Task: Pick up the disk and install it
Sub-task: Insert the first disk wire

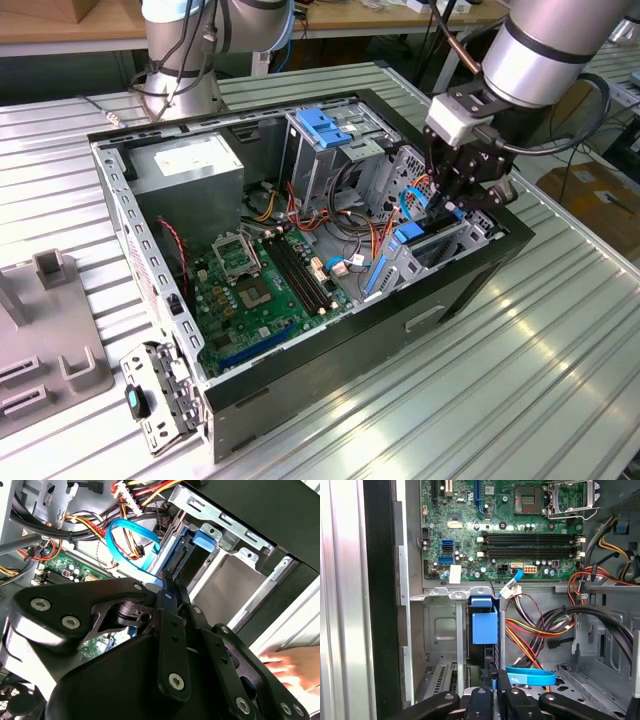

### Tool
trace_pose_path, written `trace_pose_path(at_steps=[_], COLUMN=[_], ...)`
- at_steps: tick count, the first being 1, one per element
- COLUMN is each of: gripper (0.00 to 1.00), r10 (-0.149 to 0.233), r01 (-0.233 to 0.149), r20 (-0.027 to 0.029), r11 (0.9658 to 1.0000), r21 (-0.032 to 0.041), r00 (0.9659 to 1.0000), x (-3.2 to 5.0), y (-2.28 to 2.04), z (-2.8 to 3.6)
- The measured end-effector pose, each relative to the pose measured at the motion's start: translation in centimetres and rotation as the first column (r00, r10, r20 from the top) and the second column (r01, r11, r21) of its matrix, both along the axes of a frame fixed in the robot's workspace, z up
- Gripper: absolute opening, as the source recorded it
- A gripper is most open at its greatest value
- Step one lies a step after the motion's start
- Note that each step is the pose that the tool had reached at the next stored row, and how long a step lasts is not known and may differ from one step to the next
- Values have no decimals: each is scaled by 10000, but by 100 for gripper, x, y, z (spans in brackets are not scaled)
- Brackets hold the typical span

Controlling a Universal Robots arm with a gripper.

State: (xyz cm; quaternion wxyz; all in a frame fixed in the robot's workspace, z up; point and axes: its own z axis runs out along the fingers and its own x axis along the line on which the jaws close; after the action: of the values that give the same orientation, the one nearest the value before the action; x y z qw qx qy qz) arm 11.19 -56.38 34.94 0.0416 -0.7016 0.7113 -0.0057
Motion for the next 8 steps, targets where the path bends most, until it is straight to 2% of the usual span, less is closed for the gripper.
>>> trace_pose_path(at_steps=[3,5,8], gripper=[16,16,16], r10=[0,8,64], r01=[0,-8,-64], r20=[1,1,0], r11=[10000,10000,10000], r21=[4,45,51], r00=[10000,10000,10000], x=[0,0,0], y=[-4,-4,-4], z=[-1,-2,-4])
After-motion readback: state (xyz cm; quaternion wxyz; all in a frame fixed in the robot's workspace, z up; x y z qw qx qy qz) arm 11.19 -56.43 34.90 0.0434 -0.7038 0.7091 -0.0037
